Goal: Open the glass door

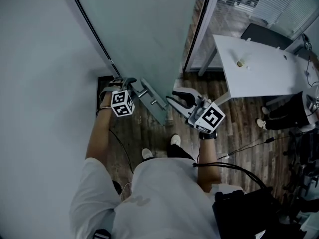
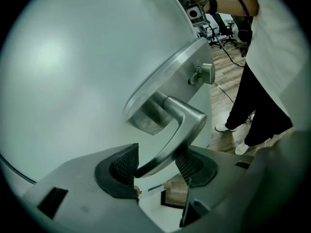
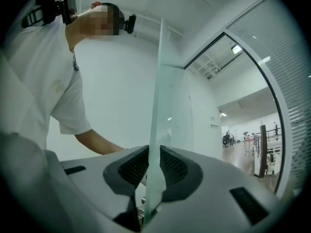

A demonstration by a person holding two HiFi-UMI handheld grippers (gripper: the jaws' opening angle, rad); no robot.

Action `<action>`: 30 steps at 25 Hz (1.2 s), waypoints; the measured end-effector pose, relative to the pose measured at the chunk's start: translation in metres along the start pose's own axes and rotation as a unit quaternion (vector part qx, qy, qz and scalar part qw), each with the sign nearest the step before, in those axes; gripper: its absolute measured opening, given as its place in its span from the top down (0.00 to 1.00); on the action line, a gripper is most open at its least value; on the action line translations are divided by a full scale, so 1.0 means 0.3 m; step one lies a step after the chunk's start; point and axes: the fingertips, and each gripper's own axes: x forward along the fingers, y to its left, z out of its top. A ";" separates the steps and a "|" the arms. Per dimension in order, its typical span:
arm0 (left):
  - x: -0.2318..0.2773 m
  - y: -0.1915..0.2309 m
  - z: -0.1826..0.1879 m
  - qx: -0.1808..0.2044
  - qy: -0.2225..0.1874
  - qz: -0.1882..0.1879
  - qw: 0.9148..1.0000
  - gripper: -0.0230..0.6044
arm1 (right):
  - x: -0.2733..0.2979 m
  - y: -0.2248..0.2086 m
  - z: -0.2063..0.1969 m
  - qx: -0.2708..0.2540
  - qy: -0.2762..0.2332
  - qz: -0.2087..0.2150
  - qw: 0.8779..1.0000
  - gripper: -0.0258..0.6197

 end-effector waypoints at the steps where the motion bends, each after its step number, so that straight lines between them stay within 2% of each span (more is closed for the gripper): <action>1: -0.015 -0.007 -0.010 0.002 -0.011 0.009 1.000 0.63 | 0.010 0.021 0.002 -0.002 0.004 0.012 1.000 0.85; 7: -0.117 -0.045 -0.085 0.017 -0.049 0.042 0.998 0.62 | 0.093 0.162 0.025 0.011 -0.003 0.061 0.998 0.85; 16: -0.223 -0.100 -0.225 0.016 -0.011 0.118 0.993 0.62 | 0.214 0.333 0.014 0.015 -0.003 0.111 0.994 0.82; 24: -0.341 -0.118 -0.353 -0.001 0.036 0.163 0.986 0.62 | 0.328 0.473 0.042 0.006 -0.006 0.150 0.989 0.81; 26: -0.374 -0.128 -0.396 -0.023 0.045 0.171 0.984 0.62 | 0.363 0.514 0.056 0.000 -0.021 0.156 0.988 0.81; 30: -0.456 -0.122 -0.460 -0.100 0.042 0.185 0.977 0.62 | 0.428 0.556 0.122 0.001 -0.062 0.154 0.986 0.81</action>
